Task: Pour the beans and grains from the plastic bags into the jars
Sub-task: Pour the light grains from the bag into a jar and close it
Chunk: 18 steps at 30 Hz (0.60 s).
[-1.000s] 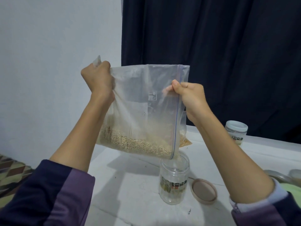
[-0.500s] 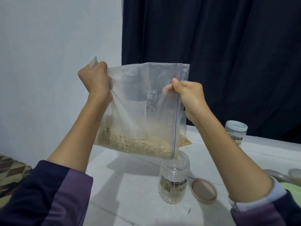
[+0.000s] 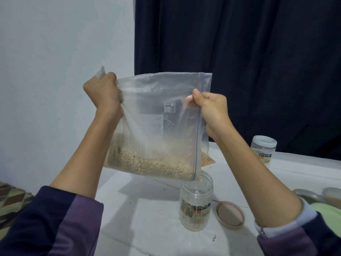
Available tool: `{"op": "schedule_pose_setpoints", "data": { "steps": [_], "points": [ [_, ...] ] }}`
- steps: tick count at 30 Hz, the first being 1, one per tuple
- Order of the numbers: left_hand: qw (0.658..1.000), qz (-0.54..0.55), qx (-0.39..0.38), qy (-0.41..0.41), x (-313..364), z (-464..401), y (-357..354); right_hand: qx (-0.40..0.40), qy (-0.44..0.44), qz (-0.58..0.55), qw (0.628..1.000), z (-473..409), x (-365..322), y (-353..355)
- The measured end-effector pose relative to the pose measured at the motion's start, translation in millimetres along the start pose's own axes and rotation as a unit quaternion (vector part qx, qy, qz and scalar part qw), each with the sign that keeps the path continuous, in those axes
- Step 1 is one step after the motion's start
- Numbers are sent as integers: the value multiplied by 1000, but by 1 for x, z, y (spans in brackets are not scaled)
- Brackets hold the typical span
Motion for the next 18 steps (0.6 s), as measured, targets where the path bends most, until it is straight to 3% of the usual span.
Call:
{"op": "schedule_pose_setpoints", "data": {
  "steps": [8,18],
  "points": [
    [1000,-9,-7,-2,0,-1,7,-42,26,37,998,-1,-2,1],
    [1000,6,13,-3,-2,-6,7,14,-3,-5,1000,0,3,-9]
  ]
}}
Point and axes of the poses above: each hand's wrist, its own z-axis away from the middle knuckle, its own y-axis out of the back of the hand, x = y × z, the point moved 2 cm from there along -z, towards the middle knuckle, and after that the axes turned 14 degrees about z, right-handed, at the moved point
